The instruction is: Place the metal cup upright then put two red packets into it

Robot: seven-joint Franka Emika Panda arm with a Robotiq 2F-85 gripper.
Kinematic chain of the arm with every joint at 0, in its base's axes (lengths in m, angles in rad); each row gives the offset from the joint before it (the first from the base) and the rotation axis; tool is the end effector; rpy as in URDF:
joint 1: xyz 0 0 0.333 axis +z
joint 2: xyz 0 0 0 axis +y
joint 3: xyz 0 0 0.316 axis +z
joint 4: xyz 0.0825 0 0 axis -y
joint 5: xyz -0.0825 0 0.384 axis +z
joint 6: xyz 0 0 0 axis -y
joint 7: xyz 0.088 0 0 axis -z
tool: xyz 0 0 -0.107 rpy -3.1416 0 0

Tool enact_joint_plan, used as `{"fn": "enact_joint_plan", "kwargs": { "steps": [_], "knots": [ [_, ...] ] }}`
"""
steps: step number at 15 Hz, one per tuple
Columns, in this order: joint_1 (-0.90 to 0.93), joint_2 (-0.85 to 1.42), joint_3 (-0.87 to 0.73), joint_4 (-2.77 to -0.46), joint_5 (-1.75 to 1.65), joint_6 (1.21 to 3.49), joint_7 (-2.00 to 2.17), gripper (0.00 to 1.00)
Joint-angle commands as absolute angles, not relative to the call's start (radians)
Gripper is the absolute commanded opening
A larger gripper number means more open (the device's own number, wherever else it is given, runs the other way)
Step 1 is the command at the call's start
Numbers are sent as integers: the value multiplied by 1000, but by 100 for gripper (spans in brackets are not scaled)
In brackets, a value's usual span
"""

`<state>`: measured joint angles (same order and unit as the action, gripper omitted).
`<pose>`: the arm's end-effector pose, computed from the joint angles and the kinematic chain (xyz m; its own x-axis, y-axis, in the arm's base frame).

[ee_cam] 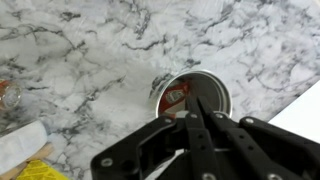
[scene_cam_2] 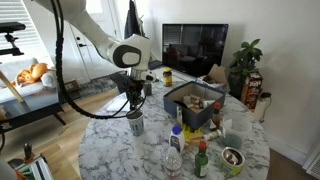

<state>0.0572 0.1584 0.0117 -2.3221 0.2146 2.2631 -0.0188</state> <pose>0.4940 0.0397 0.2565 0.9737 -0.0504 -0.2224 -0.0823 -0.9872 -0.1368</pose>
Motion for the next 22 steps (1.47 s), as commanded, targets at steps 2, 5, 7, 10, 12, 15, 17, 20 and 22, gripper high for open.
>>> {"fn": "enact_joint_plan", "kwargs": {
  "steps": [2,5,7,10,12,15,17,20,22],
  "knots": [
    [38,142,52,-2333,296,2202,-132,1],
    [34,157,46,-2326,291,2214,-141,37],
    [28,161,43,-2323,291,2214,-145,52],
    [15,154,43,-2321,313,2215,-154,74],
    [2,96,41,-2341,360,2212,-160,89],
    [-3,-37,35,-2388,357,2201,-191,100],
    [2,-122,28,-2414,317,2204,-198,100],
    [12,-218,19,-2426,297,2180,-202,100],
    [18,-249,19,-2420,272,2156,-192,100]
  ]
}}
